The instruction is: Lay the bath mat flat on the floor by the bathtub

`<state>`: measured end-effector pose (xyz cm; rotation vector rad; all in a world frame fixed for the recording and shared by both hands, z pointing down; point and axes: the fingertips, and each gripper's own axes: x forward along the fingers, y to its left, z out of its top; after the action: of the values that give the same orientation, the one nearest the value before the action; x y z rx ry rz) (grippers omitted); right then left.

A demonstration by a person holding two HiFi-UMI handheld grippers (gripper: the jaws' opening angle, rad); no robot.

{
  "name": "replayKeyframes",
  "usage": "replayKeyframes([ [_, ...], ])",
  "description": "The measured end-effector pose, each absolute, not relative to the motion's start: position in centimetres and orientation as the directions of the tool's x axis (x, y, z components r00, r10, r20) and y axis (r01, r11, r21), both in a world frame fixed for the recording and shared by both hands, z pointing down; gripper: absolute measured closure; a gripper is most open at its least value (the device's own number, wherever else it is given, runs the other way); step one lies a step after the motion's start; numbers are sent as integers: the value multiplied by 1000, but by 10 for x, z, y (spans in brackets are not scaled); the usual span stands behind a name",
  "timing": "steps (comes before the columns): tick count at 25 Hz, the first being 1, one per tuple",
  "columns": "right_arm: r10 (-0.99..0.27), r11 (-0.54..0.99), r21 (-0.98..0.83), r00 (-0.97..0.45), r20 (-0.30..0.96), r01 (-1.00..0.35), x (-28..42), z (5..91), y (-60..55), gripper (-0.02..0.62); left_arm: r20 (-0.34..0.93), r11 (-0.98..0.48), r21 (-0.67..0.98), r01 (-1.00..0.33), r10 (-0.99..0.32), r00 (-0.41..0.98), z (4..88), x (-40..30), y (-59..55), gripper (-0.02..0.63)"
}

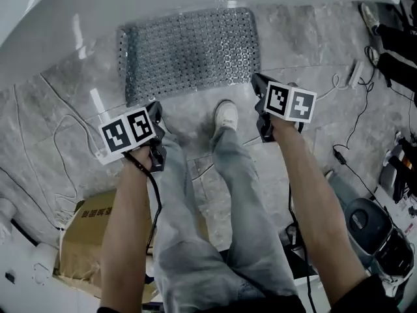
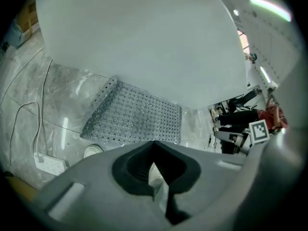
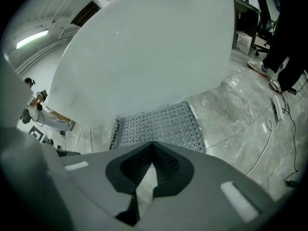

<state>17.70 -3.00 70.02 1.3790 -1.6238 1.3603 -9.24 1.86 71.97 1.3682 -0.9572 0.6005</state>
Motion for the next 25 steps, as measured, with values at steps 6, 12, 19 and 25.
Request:
replayKeyframes([
  [6, -333, -69, -363, -321, 886, -929, 182, 664, -26, 589, 816, 131, 568, -812, -220, 535, 664, -70, 14, 603],
  [12, -313, 49, -388, -383, 869, -920, 183, 613, -16, 589, 814, 125, 562, -818, -259, 520, 599, -51, 14, 603],
  [19, -381, -5, -499, -460, 802, -867, 172, 537, -17, 589, 813, 129, 543, -830, -326, 482, 512, -51, 30, 603],
  [25, -384, 30, -531, -500, 776, -847, 161, 470, -13, 589, 813, 136, 504, -853, -409, 415, 435, -58, 40, 603],
])
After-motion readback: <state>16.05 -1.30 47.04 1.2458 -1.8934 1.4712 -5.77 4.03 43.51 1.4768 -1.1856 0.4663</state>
